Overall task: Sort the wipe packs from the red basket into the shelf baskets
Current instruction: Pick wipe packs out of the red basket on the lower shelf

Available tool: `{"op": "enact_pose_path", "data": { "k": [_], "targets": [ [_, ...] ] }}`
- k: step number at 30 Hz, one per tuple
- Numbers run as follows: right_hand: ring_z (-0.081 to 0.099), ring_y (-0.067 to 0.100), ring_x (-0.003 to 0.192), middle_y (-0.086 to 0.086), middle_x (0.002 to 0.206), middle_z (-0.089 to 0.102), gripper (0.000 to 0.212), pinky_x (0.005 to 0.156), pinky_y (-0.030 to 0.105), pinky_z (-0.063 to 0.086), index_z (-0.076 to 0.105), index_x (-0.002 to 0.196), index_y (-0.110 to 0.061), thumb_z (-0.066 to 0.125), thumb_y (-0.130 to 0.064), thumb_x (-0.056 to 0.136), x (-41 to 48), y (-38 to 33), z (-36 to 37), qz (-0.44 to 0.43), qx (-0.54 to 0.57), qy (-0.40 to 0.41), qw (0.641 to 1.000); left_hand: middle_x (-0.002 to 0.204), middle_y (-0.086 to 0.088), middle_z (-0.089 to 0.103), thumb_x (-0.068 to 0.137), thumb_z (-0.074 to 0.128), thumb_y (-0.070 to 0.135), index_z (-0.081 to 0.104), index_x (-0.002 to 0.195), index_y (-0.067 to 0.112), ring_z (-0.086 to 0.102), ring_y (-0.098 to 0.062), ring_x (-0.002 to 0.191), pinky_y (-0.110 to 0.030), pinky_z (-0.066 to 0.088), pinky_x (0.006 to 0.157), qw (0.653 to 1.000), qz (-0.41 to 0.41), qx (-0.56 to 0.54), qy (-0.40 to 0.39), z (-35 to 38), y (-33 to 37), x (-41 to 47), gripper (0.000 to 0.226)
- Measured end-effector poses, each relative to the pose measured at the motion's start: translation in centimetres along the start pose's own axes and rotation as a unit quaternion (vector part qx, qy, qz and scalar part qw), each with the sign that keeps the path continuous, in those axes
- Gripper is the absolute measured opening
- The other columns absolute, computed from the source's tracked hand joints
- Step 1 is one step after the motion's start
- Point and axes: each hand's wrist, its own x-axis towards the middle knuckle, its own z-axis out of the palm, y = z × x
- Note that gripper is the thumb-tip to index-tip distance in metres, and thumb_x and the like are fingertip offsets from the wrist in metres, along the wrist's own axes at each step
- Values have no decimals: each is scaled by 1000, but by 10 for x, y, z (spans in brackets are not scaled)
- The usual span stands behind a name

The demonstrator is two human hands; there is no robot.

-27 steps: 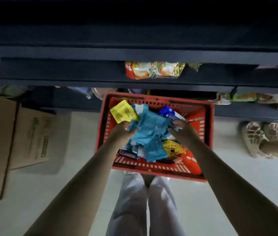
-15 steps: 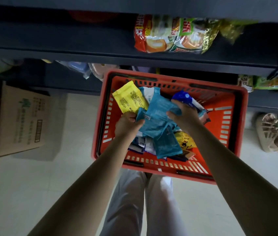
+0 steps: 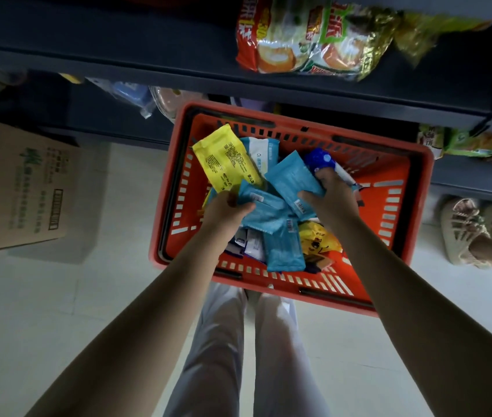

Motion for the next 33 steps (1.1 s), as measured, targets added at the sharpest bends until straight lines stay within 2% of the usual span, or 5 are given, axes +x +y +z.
{"op": "enact_pose_path", "data": {
  "k": [8, 14, 18, 26, 33],
  "targets": [
    [69, 22, 93, 6, 108, 68, 35, 75, 38, 58, 56, 122, -15, 63, -6, 88, -74, -49, -85, 16, 317, -9, 948, 104, -7, 71, 90, 66, 20, 61, 107, 15, 71, -17, 89, -29, 57, 69, 953, -26, -303, 3, -53, 47, -90, 19],
    [69, 12, 94, -6, 108, 70, 48, 70, 24, 56, 57, 121, -24, 77, -30, 78, -173, -136, -155, -14, 386, -19, 922, 106, -8, 72, 90, 66, 25, 63, 101, 17, 70, -25, 97, -45, 56, 85, 883, -18, -469, 21, -119, 102, -198, 14],
    [65, 0, 90, -11, 109, 66, 56, 65, 18, 49, 51, 124, -29, 79, -33, 76, -223, -188, -172, -51, 391, -41, 918, 98, -8, 74, 90, 66, 30, 64, 109, 12, 73, -20, 82, -36, 60, 69, 850, 13, -526, 22, -155, 125, -248, 26],
    [58, 7, 105, -13, 121, 59, 58, 83, 31, 48, 53, 126, -37, 77, -45, 74, -265, -293, -172, -55, 412, -116, 902, 111, -11, 72, 85, 70, 35, 64, 118, 13, 69, -28, 101, -49, 54, 89, 819, 61, -571, -1, -253, 137, -298, 40],
    [63, 25, 112, 9, 122, 67, 42, 96, 38, 46, 58, 128, -23, 54, -45, 92, -267, -420, -116, -57, 570, -165, 803, 105, -11, 73, 70, 79, 50, 66, 112, 15, 70, -32, 95, -56, 55, 85, 834, 38, -550, 0, -382, 126, -292, 56]
  ]
}}
